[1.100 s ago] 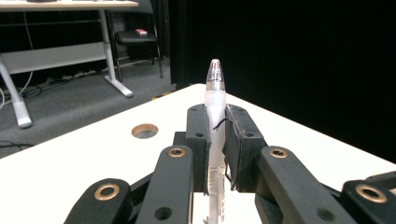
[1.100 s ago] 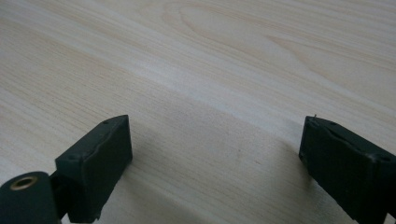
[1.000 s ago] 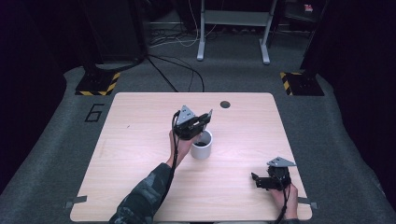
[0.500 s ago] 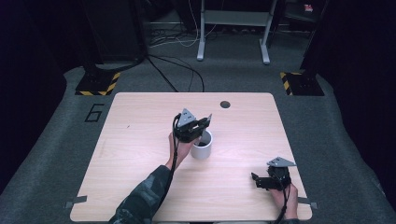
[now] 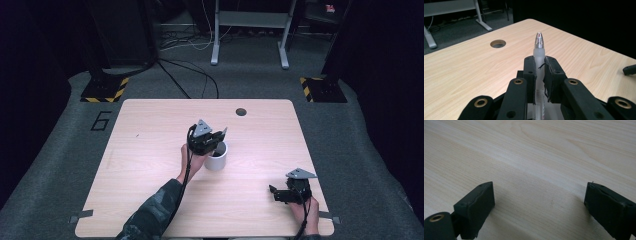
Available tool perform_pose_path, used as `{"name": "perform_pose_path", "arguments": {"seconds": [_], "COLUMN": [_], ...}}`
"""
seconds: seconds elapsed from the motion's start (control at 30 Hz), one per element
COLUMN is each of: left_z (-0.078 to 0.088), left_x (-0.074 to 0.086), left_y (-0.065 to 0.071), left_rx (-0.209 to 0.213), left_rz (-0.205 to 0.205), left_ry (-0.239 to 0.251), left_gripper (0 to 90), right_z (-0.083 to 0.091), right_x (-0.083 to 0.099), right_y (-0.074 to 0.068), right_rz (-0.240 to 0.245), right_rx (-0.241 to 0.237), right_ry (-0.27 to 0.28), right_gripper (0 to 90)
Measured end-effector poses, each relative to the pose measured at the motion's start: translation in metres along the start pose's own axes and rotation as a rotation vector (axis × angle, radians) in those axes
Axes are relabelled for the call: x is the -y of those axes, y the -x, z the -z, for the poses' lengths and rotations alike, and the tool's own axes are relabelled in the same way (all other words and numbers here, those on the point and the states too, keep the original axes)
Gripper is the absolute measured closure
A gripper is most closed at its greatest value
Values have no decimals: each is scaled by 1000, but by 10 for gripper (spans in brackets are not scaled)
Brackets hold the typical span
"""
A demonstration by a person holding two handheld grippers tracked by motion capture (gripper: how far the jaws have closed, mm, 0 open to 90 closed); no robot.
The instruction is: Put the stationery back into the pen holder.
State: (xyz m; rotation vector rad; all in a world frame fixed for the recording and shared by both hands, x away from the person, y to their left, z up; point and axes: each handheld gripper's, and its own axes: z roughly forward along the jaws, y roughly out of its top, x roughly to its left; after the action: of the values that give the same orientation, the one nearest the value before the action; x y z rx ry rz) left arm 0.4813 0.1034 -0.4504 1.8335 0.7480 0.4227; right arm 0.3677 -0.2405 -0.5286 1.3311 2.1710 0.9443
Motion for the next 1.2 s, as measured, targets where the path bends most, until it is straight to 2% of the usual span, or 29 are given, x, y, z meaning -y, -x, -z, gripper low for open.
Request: {"name": "perform_pose_path", "arguments": {"seconds": [0.17,0.3,0.33,0.5,0.77,1.03,1.2], "left_z": [0,2,3,10,39,72,94], "left_x": [0,-3,-4,-9,-18,-18,-11], "left_y": [1,4,4,6,6,0,-4], "left_rx": [9,4,14,-7,-14,-47,-52], "left_rz": [-1,-14,-16,-36,-47,-87,-76], "left_ry": [-15,-17,-26,-50,-50,-104,-116], "left_gripper": [784,684,663,501,314,165,142], "right_z": [0,0,0,0,0,0,0], "right_x": [0,0,0,0,0,0,0], "right_y": [0,0,0,0,0,0,0], "right_rz": [-4,-4,-3,-4,-4,1,-2], "right_rx": [0,0,-1,-1,0,-1,0], "right_ry": [-2,-2,-2,-2,-2,0,-1], "right_gripper": [89,90,89,89,90,89,89]}}
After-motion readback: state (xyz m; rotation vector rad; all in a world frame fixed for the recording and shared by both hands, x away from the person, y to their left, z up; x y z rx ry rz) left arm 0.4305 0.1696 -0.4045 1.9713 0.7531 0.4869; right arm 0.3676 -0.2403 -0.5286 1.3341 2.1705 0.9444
